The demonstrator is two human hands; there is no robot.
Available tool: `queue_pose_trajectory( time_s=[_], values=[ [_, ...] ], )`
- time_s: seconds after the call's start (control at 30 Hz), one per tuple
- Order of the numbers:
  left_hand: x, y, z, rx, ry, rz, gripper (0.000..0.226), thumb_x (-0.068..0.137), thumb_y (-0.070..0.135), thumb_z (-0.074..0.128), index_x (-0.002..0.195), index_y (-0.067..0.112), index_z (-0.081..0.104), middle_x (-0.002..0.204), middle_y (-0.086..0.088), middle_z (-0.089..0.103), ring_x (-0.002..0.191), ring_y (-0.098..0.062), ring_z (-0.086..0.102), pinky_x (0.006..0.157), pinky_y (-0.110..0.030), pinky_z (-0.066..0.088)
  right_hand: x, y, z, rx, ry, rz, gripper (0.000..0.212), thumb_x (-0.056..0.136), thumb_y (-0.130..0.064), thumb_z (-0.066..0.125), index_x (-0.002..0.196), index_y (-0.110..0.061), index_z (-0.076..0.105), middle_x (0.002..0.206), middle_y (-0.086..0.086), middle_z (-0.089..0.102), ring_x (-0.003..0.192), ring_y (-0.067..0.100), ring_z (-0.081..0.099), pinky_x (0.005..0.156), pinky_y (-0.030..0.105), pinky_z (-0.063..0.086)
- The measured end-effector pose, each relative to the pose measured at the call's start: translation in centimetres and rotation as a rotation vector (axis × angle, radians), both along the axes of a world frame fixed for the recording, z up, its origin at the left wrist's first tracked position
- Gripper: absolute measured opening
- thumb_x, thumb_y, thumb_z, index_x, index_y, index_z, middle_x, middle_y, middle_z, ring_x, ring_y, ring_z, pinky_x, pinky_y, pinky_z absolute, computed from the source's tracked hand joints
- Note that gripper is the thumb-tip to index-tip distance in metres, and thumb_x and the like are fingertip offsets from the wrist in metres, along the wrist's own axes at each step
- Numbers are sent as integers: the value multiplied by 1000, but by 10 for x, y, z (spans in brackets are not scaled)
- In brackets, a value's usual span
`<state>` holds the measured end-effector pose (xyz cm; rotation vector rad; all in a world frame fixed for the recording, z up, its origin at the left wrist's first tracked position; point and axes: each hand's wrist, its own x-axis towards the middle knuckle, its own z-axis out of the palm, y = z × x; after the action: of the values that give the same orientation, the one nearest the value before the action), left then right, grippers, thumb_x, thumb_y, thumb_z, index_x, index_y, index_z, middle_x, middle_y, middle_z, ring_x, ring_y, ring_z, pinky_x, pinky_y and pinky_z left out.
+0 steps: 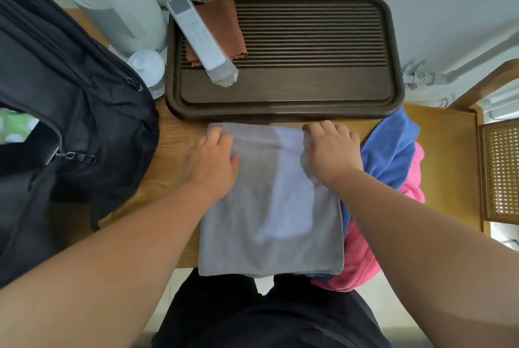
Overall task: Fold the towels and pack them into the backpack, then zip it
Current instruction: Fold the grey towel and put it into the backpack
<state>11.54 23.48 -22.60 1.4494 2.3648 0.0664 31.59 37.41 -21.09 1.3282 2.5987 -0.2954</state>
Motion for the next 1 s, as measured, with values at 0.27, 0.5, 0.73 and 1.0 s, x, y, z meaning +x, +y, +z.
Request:
queue_pose_trajectory(
  time_s=[0.27, 0.5, 0.73, 1.0],
  values=[
    [-7, 22, 7, -101, 147, -185, 61, 98, 10, 41, 156, 13, 22, 141, -8, 39, 121, -29, 45, 96, -40, 44, -12, 9, 5, 18, -183, 159, 31, 93, -22, 50, 123, -22, 55, 115, 2, 48, 106, 25, 44, 88, 39, 38],
    [0, 30, 23, -196, 290, -282, 21, 89, 15, 55, 107, 21, 61, 105, -1, 53, 105, -24, 46, 89, -36, 42, -9, -6, 6, 39, -227, 312, 30, 90, -23, 53, 120, -27, 50, 119, 0, 56, 105, 25, 46, 86, 40, 34],
    [0, -2, 32, -78, 140, -213, 17, 84, 18, 62, 74, 25, 51, 83, 5, 48, 92, -20, 46, 78, -36, 36, 6, -7, 12, 53, -131, 389, 31, 90, -43, 56, 116, -27, 63, 109, -2, 53, 105, 23, 47, 90, 41, 33],
    [-21, -11, 56, -24, -69, 102, 25, 84, 17, 62, 65, 15, 46, 68, -4, 53, 63, -26, 54, 51, -34, 40, 4, 17, 46, -94, 13, 280, 12, 94, -26, 52, 87, -24, 43, 78, -5, 51, 80, 26, 53, 69, 36, 35]
  ],
)
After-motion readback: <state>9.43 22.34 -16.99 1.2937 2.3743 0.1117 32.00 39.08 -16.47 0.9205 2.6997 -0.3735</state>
